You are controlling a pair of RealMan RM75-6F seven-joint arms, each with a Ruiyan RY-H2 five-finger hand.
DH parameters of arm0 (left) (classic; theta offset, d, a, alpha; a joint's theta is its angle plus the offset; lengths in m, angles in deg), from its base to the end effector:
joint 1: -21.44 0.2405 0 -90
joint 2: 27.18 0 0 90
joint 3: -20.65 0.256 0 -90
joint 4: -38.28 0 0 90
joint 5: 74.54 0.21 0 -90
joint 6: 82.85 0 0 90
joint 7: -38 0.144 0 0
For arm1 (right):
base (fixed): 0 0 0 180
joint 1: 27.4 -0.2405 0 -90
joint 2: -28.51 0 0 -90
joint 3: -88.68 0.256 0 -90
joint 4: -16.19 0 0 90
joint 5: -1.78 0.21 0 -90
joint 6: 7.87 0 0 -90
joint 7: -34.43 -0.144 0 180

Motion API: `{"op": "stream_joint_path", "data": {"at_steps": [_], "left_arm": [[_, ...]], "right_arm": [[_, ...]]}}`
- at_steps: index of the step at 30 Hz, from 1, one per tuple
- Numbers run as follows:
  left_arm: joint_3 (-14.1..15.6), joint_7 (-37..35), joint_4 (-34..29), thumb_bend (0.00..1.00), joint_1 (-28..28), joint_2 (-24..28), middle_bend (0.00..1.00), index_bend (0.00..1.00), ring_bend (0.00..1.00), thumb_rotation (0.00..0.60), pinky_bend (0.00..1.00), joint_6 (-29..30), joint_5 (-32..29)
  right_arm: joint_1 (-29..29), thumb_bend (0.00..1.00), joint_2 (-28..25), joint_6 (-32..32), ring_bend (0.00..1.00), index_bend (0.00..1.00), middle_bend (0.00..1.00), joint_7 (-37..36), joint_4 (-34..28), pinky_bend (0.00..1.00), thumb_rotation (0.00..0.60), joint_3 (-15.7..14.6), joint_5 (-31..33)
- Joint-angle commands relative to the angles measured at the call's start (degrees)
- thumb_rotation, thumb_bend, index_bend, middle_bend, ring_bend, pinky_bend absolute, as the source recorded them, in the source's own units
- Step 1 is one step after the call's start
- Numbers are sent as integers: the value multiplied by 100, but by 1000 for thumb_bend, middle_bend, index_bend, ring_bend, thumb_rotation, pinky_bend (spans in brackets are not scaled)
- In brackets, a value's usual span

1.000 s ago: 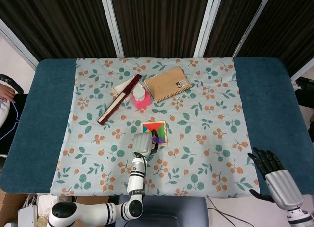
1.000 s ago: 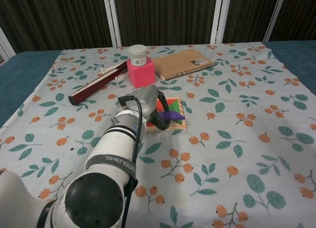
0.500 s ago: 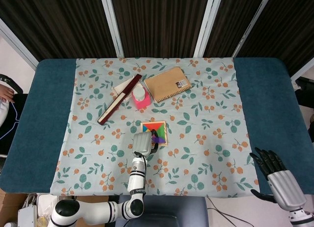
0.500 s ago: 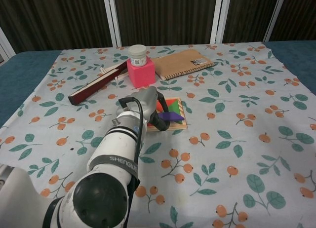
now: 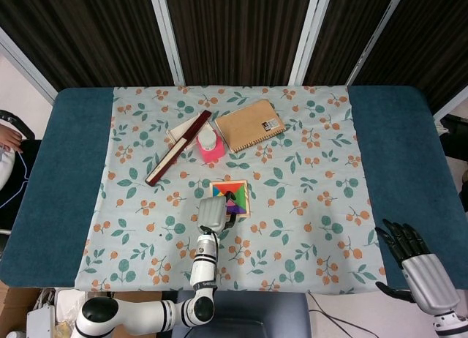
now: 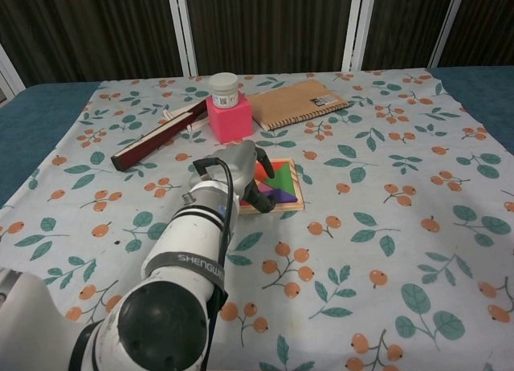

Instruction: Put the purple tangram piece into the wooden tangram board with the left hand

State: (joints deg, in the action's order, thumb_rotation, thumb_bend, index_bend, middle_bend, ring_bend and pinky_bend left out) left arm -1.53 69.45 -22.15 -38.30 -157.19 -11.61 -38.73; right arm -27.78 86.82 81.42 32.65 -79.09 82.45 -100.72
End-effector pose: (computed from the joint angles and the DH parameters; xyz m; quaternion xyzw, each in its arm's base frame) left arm -0.0253 0.3161 -0.1636 -0.6138 -0.5231 -0.3807 0.4523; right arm -0.2907 -0.1191 0.1595 0.6748 -0.3787 0.3852 0.5028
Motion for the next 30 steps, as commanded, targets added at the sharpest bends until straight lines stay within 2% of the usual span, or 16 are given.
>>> {"op": "stream_joint_path", "data": {"at_steps": [1, 10, 16, 22, 30], "left_arm": [[0, 5, -20, 378, 0, 0, 1000, 346, 1000, 600, 1000, -1, 11], [170, 95, -247, 378, 232, 3, 1000, 380, 1000, 600, 1000, 79, 354], [176, 152, -382, 376, 398, 0, 1000, 396, 1000, 600, 1000, -51, 543], [199, 76, -442, 376, 443, 0, 1000, 355, 1000, 600, 1000, -176, 699], [224, 98, -389, 376, 425, 0, 1000, 351, 1000, 600, 1000, -249, 636]], "right_arm": [[4, 122, -1, 14, 0, 0, 0, -8, 2, 0, 600, 1, -9], [13, 121, 7, 23, 0, 0, 0, -6, 16, 0, 600, 2, -16], [26, 121, 31, 21, 0, 0, 0, 62, 18, 0, 600, -19, -59], [19, 121, 16, 14, 0, 0, 0, 38, 7, 0, 600, -14, -50], [36, 121, -10, 69, 0, 0, 0, -34, 27, 0, 600, -17, -67]]}}
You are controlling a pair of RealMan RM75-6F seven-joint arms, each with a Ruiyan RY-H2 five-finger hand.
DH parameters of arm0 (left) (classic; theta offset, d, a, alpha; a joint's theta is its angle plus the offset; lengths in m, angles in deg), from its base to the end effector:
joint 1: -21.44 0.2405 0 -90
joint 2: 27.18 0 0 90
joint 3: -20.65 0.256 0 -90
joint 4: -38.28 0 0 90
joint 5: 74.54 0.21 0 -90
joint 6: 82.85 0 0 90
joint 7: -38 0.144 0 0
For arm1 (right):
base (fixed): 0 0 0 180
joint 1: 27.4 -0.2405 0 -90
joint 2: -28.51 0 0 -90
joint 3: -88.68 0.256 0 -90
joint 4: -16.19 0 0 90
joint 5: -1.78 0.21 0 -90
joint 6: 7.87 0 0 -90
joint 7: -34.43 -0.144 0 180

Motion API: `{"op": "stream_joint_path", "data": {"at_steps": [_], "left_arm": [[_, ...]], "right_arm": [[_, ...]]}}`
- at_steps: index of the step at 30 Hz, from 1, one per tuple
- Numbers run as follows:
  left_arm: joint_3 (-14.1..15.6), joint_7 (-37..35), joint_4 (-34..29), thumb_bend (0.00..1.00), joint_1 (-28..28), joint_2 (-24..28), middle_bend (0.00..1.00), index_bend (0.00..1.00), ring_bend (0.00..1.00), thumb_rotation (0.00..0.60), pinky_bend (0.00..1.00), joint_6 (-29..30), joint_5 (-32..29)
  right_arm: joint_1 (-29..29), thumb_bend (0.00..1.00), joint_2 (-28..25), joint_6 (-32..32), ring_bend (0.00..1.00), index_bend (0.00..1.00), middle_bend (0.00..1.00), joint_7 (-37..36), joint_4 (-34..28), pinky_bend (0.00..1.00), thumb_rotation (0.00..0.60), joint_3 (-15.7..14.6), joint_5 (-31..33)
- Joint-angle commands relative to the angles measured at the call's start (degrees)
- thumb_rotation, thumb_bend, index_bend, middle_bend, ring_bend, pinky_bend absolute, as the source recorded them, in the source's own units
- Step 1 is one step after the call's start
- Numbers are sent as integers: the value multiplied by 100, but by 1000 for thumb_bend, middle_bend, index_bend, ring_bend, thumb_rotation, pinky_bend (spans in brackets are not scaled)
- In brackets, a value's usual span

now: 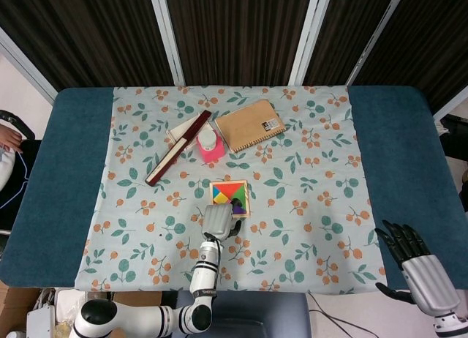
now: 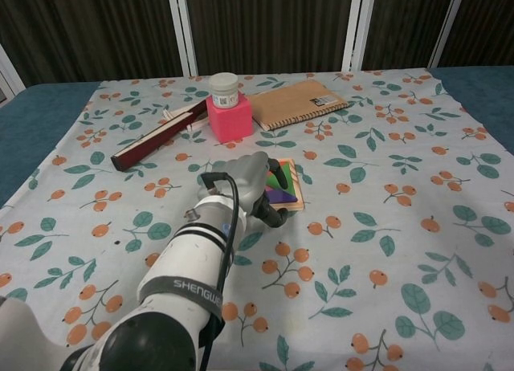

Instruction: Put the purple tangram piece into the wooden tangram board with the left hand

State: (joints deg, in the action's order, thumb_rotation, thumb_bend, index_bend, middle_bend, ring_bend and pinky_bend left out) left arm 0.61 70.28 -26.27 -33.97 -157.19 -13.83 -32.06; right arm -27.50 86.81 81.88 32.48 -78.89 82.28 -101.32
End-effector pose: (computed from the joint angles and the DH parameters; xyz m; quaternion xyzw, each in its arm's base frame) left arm -0.0193 0.2951 -0.1694 -0.6480 -0.5065 -0.3912 0.4129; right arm -0.2903 -0.1168 0.1599 0.6757 -0.3773 0.3873 0.5011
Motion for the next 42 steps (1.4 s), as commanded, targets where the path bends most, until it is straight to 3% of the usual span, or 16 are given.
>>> {"op": "stream_joint_path", "data": {"at_steps": [1, 24, 32, 38, 42], "left_arm": [[14, 22, 32, 377, -13, 0, 1000, 356, 1000, 600, 1000, -33, -44], [139, 36, 144, 374, -43, 0, 1000, 380, 1000, 600, 1000, -181, -205], [73, -154, 24, 375, -4, 0, 1000, 373, 1000, 600, 1000, -78, 60], [44, -152, -547, 384, 191, 205, 1000, 350, 1000, 600, 1000, 140, 474], [48, -12, -1292, 383, 392, 588, 1000, 334, 1000, 600, 1000, 395, 747]], "right_arm": [[11, 121, -10, 32, 0, 0, 0, -28, 11, 0, 600, 1, -6], [25, 121, -1, 64, 0, 0, 0, -47, 37, 0, 600, 18, -5], [10, 121, 6, 18, 0, 0, 0, -13, 28, 0, 600, 19, 6], [6, 121, 34, -22, 0, 0, 0, 95, 17, 0, 600, 23, 15], [8, 121, 72, -59, 0, 0, 0, 214, 3, 0, 600, 27, 30]]}}
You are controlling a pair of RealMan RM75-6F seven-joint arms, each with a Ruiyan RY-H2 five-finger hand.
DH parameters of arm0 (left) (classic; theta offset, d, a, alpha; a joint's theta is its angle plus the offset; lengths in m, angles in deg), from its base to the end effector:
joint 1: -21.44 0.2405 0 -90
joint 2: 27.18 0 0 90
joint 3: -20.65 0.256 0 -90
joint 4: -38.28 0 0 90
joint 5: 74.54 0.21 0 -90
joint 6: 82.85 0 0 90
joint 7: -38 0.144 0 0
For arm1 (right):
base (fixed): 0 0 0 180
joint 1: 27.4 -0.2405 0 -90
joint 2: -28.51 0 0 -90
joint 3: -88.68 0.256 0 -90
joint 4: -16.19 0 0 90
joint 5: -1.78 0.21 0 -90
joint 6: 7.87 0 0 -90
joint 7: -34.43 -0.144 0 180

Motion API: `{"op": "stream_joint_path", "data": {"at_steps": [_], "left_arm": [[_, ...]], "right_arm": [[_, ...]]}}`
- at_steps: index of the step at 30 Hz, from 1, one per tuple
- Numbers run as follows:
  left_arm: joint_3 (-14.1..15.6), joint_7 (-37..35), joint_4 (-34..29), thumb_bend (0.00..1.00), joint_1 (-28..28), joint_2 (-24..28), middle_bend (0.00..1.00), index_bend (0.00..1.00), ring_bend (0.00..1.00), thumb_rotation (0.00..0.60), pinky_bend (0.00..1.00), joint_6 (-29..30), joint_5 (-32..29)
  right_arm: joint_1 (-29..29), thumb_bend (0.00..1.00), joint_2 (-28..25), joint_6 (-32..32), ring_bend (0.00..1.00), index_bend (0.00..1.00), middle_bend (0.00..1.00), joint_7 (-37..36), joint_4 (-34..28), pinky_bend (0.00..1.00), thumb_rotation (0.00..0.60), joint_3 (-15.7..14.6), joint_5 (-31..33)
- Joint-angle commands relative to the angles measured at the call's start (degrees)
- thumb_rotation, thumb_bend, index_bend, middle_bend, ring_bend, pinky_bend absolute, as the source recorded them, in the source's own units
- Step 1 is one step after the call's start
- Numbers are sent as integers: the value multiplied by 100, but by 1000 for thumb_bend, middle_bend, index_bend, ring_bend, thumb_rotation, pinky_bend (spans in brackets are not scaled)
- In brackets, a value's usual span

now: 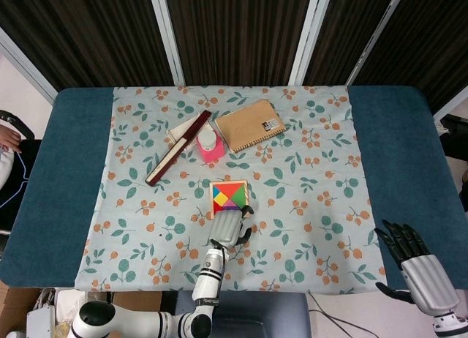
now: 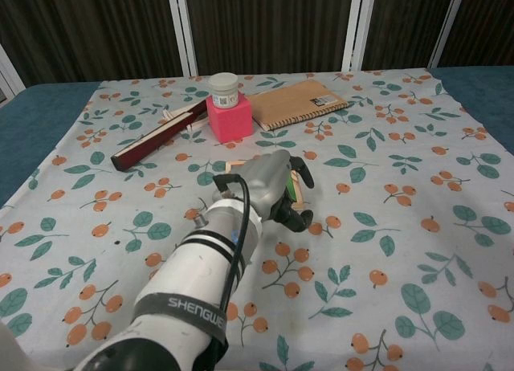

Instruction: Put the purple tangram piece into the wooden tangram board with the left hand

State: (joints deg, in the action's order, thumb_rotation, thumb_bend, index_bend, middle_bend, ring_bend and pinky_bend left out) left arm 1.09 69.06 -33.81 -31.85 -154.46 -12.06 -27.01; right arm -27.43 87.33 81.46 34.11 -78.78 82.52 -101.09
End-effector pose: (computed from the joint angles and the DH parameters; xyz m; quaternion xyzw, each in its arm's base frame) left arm -0.0053 0.2865 -0.1512 -0.6445 -0.5001 -0.4337 0.3826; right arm -0.2909 -0.1174 0.1571 0.6793 -0.3711 0.3802 0.5062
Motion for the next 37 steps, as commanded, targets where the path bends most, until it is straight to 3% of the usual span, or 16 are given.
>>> {"op": "stream_joint_path", "data": {"at_steps": [1, 7, 10, 12, 13, 15, 18, 21, 24, 28, 32, 37], "left_arm": [[18, 150, -725, 383, 236, 428, 1000, 332, 1000, 600, 1000, 279, 299], [426, 246, -2042, 381, 801, 1486, 1000, 317, 1000, 600, 1000, 629, 757], [866, -97, -2716, 381, 1206, 2312, 994, 292, 1000, 600, 1000, 711, 1255], [1257, -439, -3097, 381, 1506, 2950, 918, 270, 962, 600, 991, 758, 1682], [1456, -640, -3209, 381, 1624, 3238, 826, 264, 876, 600, 926, 750, 1921], [1963, -1251, -3304, 379, 1918, 3891, 581, 253, 571, 600, 617, 776, 2534], [2644, -2090, -2968, 378, 2409, 4609, 340, 223, 301, 600, 310, 1174, 3452], [3177, -2769, -1977, 379, 2991, 4882, 237, 178, 185, 600, 197, 1943, 4301], [3478, -3407, -942, 384, 3576, 4868, 146, 88, 86, 600, 135, 2475, 4548], [3528, -3949, -54, 382, 3987, 4780, 85, 24, 37, 600, 113, 2543, 4464], [3394, -4258, -44, 376, 4054, 4880, 59, 0, 24, 600, 101, 2712, 4686], [3303, -4149, -58, 375, 4133, 4906, 60, 0, 24, 600, 100, 2666, 4818]], "right_arm": [[2, 121, 29, -22, 0, 0, 0, 80, -15, 0, 600, 5, 8], [18, 121, 93, -38, 0, 0, 0, 258, -51, 0, 600, 17, 22], [14, 121, 136, -73, 0, 0, 0, 363, -67, 0, 600, 29, 41], [1, 121, 179, -132, 0, 0, 0, 476, -83, 0, 600, 37, 64], [-4, 121, 198, -159, 0, 0, 0, 524, -92, 0, 600, 37, 69], [-16, 121, 249, -212, 0, 0, 0, 652, -112, 0, 600, 42, 75], [-20, 121, 332, -265, 0, 0, 0, 833, -141, 0, 600, 59, 106], [-14, 121, 421, -294, 0, 0, 0, 1020, -158, 0, 600, 79, 133], [7, 121, 513, -303, 0, 0, 0, 1213, -165, 0, 600, 97, 165], [44, 121, 639, -254, 0, 0, 0, 1420, -157, 0, 600, 139, 196], [59, 121, 708, -259, 0, 0, 0, 1583, -162, 0, 600, 147, 210], [71, 121, 718, -230, 0, 0, 0, 1587, -158, 0, 600, 144, 200]]}}
